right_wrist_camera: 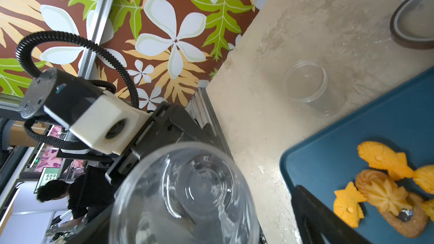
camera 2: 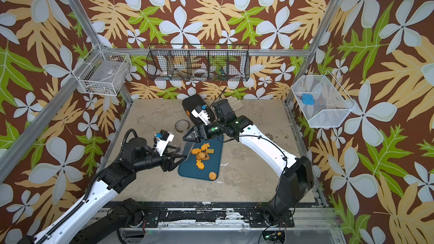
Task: Pour the cookies out of the jar
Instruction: Place the jar at the center of the board.
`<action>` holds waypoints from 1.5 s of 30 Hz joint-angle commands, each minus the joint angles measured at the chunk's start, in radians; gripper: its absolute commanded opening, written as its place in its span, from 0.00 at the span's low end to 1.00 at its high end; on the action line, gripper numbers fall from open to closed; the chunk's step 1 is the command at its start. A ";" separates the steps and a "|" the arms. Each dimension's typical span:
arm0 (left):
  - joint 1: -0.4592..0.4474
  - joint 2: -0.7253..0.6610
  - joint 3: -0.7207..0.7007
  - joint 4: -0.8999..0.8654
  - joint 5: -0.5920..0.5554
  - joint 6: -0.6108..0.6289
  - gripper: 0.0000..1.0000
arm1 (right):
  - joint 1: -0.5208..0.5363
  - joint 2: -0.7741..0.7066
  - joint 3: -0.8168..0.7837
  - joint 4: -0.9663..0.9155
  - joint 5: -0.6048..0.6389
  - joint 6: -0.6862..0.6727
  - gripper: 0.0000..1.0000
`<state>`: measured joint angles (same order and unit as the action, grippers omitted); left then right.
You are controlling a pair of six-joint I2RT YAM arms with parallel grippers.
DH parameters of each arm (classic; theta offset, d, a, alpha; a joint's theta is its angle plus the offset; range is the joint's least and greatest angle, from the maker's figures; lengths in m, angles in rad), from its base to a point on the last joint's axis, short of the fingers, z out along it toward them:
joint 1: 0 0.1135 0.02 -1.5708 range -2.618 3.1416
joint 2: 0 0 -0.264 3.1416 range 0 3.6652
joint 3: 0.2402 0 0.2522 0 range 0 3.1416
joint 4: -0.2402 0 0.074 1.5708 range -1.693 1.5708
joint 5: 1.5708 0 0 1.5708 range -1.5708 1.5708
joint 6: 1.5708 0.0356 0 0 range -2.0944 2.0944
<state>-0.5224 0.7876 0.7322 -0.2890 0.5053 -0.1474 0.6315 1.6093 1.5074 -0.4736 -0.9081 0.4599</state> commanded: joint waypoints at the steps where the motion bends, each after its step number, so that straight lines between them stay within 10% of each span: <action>1: -0.001 -0.003 0.010 0.006 0.020 0.043 0.45 | 0.007 0.010 0.014 0.028 0.020 0.011 1.00; 13: -0.001 -0.009 0.007 -0.001 0.016 0.053 0.46 | 0.020 0.032 0.024 0.018 0.011 0.049 0.75; 45: -0.001 0.023 -0.012 -0.008 -0.122 -0.038 0.84 | -0.019 -0.011 -0.067 0.053 0.058 0.033 0.64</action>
<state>-0.5243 0.8082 0.7151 -0.3153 0.4004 -0.1810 0.6147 1.6066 1.4437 -0.4381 -0.8547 0.5072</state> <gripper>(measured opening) 0.827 0.645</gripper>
